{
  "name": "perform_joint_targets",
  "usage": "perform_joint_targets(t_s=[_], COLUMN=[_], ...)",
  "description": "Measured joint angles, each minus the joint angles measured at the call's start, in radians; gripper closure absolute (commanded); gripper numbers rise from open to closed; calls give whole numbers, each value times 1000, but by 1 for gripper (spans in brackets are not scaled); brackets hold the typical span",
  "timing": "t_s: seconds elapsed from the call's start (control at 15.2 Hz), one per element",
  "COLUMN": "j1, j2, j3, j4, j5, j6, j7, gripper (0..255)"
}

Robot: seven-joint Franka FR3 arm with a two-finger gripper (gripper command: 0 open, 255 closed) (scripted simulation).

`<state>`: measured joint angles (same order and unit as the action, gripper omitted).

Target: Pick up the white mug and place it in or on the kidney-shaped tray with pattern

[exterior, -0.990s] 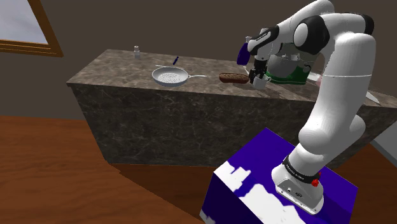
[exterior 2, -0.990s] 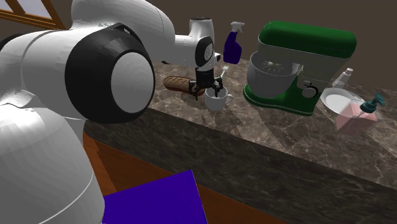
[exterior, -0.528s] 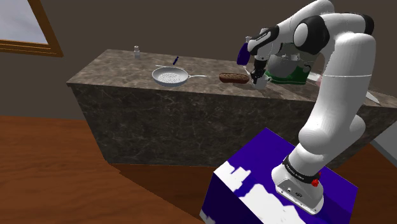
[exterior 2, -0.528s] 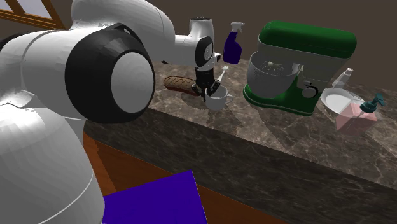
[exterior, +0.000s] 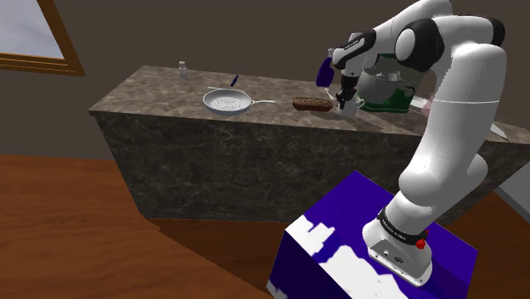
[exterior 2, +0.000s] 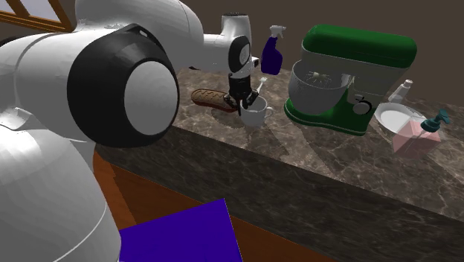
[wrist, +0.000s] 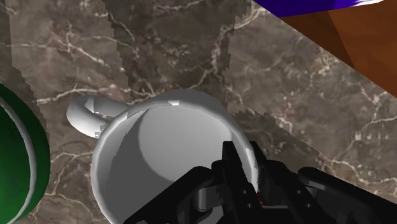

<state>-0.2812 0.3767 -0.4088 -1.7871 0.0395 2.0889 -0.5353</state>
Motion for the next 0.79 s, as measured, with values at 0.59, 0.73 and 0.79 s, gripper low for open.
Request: perform_joint_targets(t_s=[0.59, 0.73, 0.79], j1=[7, 8, 9], j2=[-44, -51, -57], j3=[-8, -9, -10], j4=[69, 86, 93], j5=[-18, -21, -23], j6=[-110, -133, -145], j7=[5, 6, 6], gripper=[255, 255, 255])
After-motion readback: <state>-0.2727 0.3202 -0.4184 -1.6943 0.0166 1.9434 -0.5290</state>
